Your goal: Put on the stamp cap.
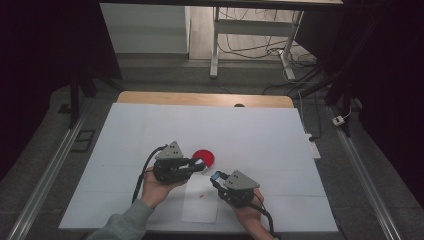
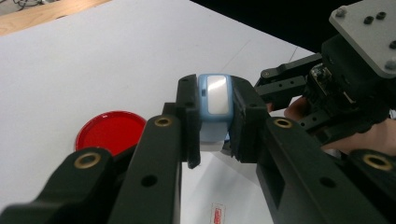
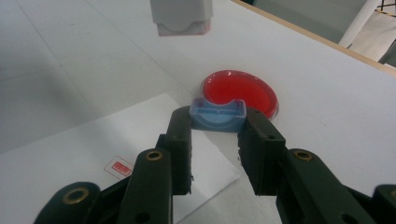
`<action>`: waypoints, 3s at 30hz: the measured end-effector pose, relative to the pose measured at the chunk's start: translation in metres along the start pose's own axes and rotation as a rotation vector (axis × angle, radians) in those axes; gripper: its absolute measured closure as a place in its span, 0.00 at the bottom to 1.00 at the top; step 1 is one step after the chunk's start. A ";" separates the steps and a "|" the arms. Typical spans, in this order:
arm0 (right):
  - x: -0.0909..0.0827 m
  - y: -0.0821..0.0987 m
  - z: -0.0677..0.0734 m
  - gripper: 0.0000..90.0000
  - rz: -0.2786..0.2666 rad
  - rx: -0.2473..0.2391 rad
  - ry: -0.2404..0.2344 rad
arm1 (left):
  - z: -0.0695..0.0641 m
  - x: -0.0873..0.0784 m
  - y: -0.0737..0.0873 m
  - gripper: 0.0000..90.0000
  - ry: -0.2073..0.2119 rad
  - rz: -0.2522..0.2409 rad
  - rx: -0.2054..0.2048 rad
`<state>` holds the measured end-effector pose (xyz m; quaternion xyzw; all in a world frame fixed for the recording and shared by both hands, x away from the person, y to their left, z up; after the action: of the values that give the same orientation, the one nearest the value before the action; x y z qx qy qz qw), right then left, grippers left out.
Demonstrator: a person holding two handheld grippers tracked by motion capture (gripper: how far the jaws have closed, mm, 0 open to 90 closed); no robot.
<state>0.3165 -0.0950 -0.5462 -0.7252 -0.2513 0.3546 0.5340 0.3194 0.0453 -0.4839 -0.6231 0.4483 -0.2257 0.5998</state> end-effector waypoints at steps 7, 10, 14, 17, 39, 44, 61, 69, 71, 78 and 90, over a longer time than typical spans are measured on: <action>0.005 -0.004 0.003 0.72 -0.018 -0.004 0.025 | -0.003 0.003 -0.001 0.84 -0.009 -0.012 -0.004; 0.006 -0.005 0.005 0.72 -0.020 -0.007 0.023 | -0.003 0.004 -0.001 0.84 -0.013 -0.016 -0.006; 0.009 -0.006 0.007 0.72 -0.021 -0.016 0.026 | -0.002 0.006 0.000 0.84 -0.016 -0.020 -0.014; 0.010 -0.006 0.009 0.72 -0.022 -0.015 0.030 | -0.003 0.007 0.001 0.84 -0.016 -0.019 -0.014; 0.013 -0.012 0.010 0.72 -0.052 -0.011 0.087 | -0.004 0.014 0.007 0.84 -0.021 -0.021 -0.028; 0.013 -0.011 0.010 0.72 -0.052 -0.009 0.089 | -0.004 0.014 0.007 0.84 -0.016 -0.018 -0.029; 0.012 -0.011 0.010 0.72 -0.041 -0.019 0.095 | -0.004 0.017 0.011 0.84 -0.009 -0.001 -0.026; 0.012 -0.010 0.010 0.72 -0.032 -0.030 0.095 | -0.003 0.017 0.013 0.84 -0.002 0.000 -0.036; 0.012 -0.010 0.010 0.72 -0.031 -0.040 0.095 | -0.003 0.017 0.013 0.84 0.000 0.001 -0.036; 0.012 -0.010 0.011 0.73 -0.034 -0.064 0.093 | -0.003 0.018 0.015 0.84 0.007 0.012 -0.039; 0.011 -0.011 0.012 0.73 -0.016 -0.085 0.093 | -0.005 0.020 0.020 0.84 0.005 0.015 -0.035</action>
<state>0.3137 -0.0760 -0.5402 -0.7608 -0.2470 0.3053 0.5167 0.3194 0.0282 -0.5074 -0.6298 0.4581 -0.2148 0.5893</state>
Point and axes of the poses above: each handheld gripper's, and its own axes: x roughly forward along the jaws, y roughly out of its underside, z roughly to its left, the point moved 7 cm from there along x, roughly forward along the jaws, and after that the axes turned 13 degrees about -z, right-handed, at the moved point
